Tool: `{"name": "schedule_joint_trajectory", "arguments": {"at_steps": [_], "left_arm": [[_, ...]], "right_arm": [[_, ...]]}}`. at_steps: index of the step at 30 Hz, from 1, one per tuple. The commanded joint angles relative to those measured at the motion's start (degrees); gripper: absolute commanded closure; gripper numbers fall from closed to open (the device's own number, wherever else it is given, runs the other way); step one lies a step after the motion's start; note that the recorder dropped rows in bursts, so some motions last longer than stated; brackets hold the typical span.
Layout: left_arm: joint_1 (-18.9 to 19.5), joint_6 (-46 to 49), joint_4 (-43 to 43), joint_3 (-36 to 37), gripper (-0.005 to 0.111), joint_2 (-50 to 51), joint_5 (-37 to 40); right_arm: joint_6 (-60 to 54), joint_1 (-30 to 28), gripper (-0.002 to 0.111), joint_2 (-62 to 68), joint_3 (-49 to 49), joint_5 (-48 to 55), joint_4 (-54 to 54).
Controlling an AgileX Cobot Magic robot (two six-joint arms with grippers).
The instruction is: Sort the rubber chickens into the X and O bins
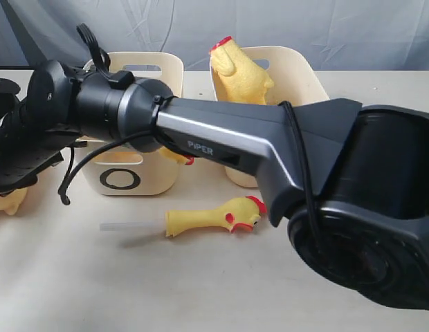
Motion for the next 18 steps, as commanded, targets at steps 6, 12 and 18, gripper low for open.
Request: {"name": "schedule_joint_trajectory", "arguments": {"at_steps": [6, 12, 18], "left_arm": [[0.1, 0.0, 0.0, -0.2, 0.107, -0.1, -0.8], [0.1, 0.0, 0.0, -0.2, 0.107, -0.1, -0.8], [0.1, 0.0, 0.0, -0.2, 0.107, -0.1, -0.8]], "right_arm": [[1.7, 0.3, 0.048, 0.3, -3.2, -2.7, -1.1], [4.2, 0.3, 0.048, 1.6, -3.2, -5.1, -1.4], [4.2, 0.3, 0.048, 1.6, -3.2, -4.0, -1.3]]}}
